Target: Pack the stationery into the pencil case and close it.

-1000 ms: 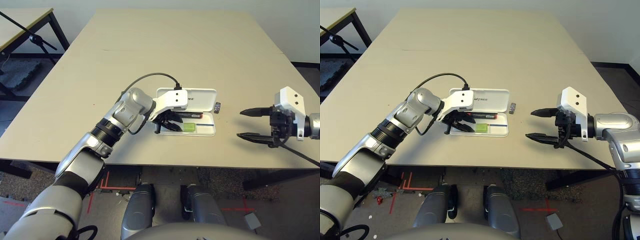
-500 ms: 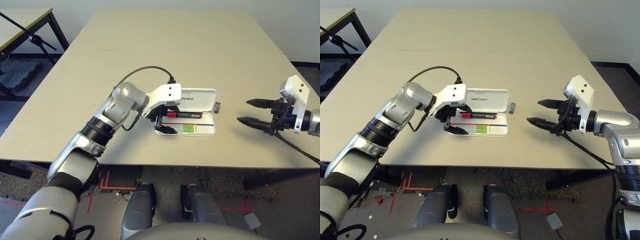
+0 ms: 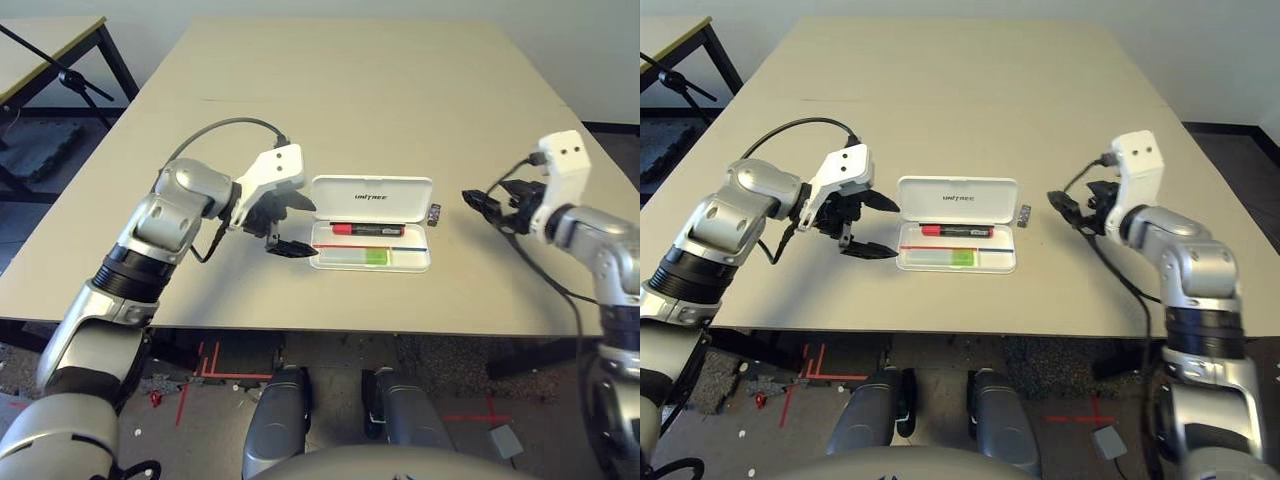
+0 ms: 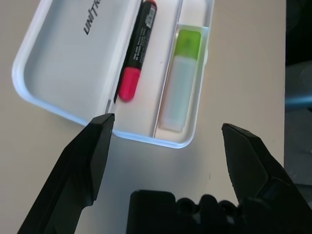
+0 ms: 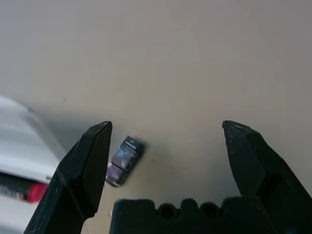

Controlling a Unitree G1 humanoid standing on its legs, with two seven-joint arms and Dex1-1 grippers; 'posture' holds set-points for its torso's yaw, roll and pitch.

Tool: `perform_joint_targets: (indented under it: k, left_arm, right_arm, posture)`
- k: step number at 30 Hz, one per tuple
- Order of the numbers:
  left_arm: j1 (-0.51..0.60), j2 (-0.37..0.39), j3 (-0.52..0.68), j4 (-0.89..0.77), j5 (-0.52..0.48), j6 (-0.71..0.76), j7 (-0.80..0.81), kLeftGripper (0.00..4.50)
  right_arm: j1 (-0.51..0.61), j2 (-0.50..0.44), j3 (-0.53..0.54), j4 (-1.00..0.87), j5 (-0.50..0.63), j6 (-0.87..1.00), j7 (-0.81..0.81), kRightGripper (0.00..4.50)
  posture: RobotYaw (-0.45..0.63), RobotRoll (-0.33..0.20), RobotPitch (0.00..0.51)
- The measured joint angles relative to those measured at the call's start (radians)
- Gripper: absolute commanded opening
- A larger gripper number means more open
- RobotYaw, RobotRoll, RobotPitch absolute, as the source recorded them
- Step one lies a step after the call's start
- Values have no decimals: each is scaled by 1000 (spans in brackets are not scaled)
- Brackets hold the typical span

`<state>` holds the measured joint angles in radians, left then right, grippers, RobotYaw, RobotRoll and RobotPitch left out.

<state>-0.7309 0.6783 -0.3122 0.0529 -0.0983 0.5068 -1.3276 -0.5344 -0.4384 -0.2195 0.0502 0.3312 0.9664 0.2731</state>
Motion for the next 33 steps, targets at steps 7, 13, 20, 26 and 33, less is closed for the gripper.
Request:
perform_joint_targets:
  k: [7,13,20,26,33]
  left_arm:
    - [10,0,1,-12,-7,20,19,4471]
    - [18,0,1,-28,-22,32,35,4471]
    - [28,-1,1,-38,-25,42,51,4471]
    - [29,-4,1,-38,-25,43,62,4500]
    - [29,-7,1,-38,-26,47,73,4500]
  right_arm:
    - [-30,89,-20,50,-19,67,-136,4500]
    - [-28,96,-21,50,-18,104,-142,4500]
    - [-24,96,-21,50,-10,129,-106,4500]
    - [-24,99,-19,54,0,146,-79,2716]
    - [-24,97,1,56,2,144,-58,24]
  posture:
    - [210,0,104]
    - [211,0,104]
    - [214,0,99]
    - [217,0,96]
    - [218,0,96]
